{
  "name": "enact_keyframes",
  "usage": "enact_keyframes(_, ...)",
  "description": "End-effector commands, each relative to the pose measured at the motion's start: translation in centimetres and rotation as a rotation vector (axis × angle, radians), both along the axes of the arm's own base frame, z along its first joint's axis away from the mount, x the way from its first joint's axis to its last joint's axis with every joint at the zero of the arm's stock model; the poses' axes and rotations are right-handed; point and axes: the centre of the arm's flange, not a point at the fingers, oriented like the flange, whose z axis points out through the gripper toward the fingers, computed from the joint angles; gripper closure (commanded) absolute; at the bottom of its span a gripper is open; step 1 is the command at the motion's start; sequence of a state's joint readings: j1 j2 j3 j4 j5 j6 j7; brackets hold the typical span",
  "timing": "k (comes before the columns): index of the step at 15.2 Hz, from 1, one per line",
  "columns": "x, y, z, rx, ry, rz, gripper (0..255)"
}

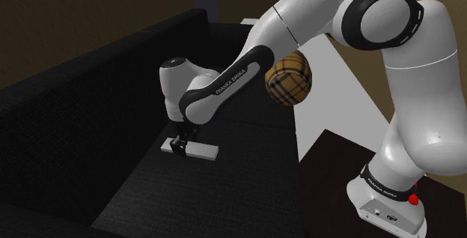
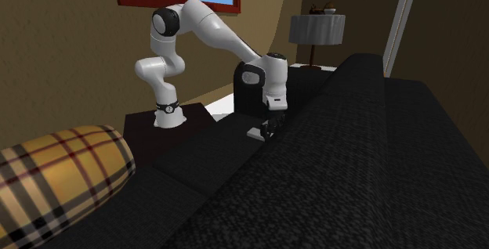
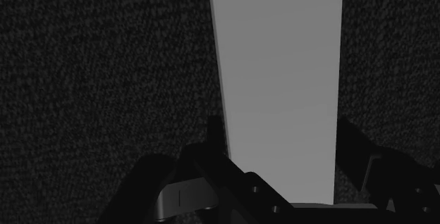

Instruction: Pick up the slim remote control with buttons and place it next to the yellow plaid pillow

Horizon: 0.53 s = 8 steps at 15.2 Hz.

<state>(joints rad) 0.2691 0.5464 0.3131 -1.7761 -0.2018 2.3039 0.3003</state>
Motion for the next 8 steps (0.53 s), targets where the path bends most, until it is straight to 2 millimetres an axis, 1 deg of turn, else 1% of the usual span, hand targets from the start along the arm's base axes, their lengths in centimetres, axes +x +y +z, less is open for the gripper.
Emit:
enact_keyframes(1, -0.1, 0.1, 1.1, 0.000, 0.000, 0.000, 255)
enact_keyframes(8, -0.1, 0.1, 4.8, 0.000, 0.000, 0.000, 255)
